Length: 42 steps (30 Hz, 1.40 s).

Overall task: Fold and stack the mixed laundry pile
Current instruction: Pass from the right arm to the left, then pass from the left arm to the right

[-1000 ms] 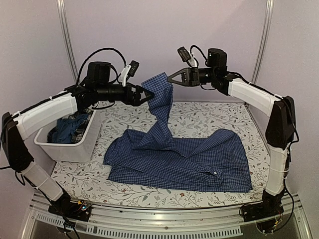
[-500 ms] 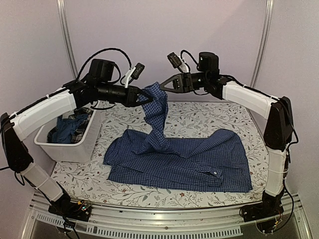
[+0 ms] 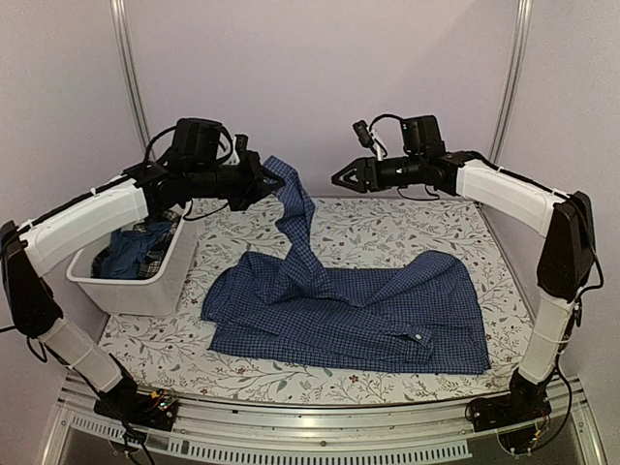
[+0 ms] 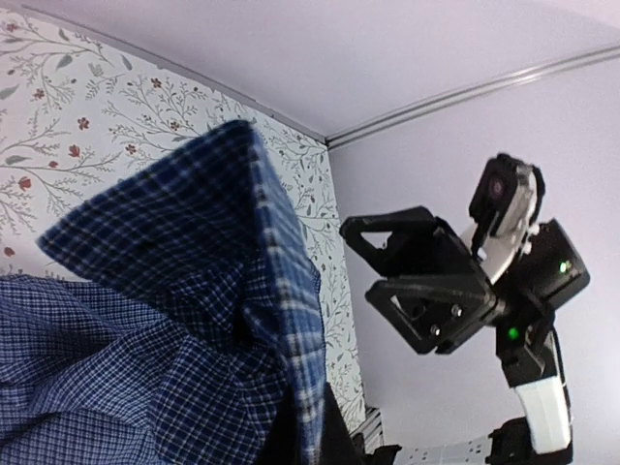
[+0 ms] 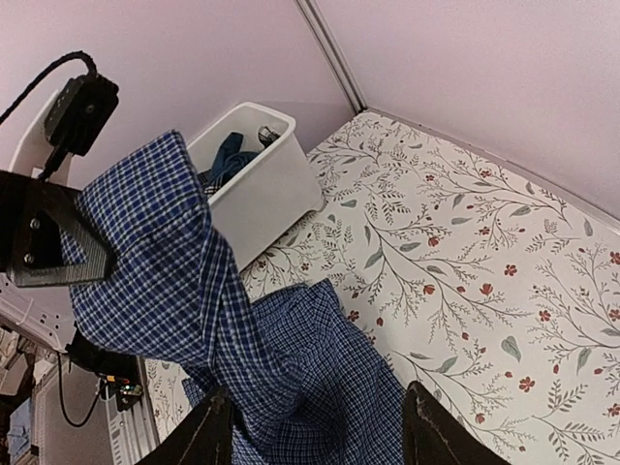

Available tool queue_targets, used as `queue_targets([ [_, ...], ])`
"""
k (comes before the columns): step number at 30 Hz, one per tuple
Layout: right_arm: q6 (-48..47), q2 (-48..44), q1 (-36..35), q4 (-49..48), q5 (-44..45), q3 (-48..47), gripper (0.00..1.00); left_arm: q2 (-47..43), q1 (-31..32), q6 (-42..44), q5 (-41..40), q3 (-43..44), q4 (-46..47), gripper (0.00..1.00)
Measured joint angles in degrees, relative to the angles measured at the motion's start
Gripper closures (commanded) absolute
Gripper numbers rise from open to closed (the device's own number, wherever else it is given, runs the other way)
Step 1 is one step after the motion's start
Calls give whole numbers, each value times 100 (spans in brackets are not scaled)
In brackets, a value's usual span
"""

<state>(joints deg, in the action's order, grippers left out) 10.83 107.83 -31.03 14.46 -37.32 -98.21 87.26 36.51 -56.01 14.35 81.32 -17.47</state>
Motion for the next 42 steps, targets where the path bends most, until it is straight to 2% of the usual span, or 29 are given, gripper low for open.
queue_targets([
  [4,-444,-221,-328,199,415,136,38,186,-39,-1530,-214,39,160,100],
  [8,-868,-278,-927,315,835,26,32,376,105,-2627,-356,39,179,100],
  [12,-1154,-275,-1403,385,1220,-61,24,393,214,-3294,-533,44,164,100],
  [16,-1399,-251,-1733,463,1801,-155,24,398,236,-3624,-632,81,151,100],
  [18,-1491,-160,-1818,540,2157,-343,32,407,245,-3727,-638,120,157,100],
  [22,-1626,155,-1851,756,2979,-907,70,417,245,-3871,-715,125,166,100],
  [25,-1770,343,-1864,942,3104,-1152,97,437,238,-3936,-927,133,219,100],
  [26,-1827,400,-1888,990,3150,-1193,100,439,236,-3939,-946,133,214,99],
  [29,-1945,487,-1921,1054,3200,-1209,100,442,240,-3928,-1091,136,166,94],
  [30,-1974,492,-1921,1054,3209,-1209,100,442,245,-3906,-1130,136,157,88],
  [31,-1989,494,-1910,1056,3198,-1209,100,442,249,-3875,-1180,136,160,75],
  [33,-2015,492,-1853,1036,3115,-1196,100,422,256,-3768,-1274,136,184,42],
  [35,-2011,437,-1703,863,2806,-1010,100,345,254,-3536,-1414,133,179,3],
  [39,-1974,22,-1213,435,1554,-170,100,-328,146,-2234,-1823,-225,382,0],
  [42,-1849,-188,-809,254,367,-9,100,-1274,-31,-479,-1930,-763,730,0],
])
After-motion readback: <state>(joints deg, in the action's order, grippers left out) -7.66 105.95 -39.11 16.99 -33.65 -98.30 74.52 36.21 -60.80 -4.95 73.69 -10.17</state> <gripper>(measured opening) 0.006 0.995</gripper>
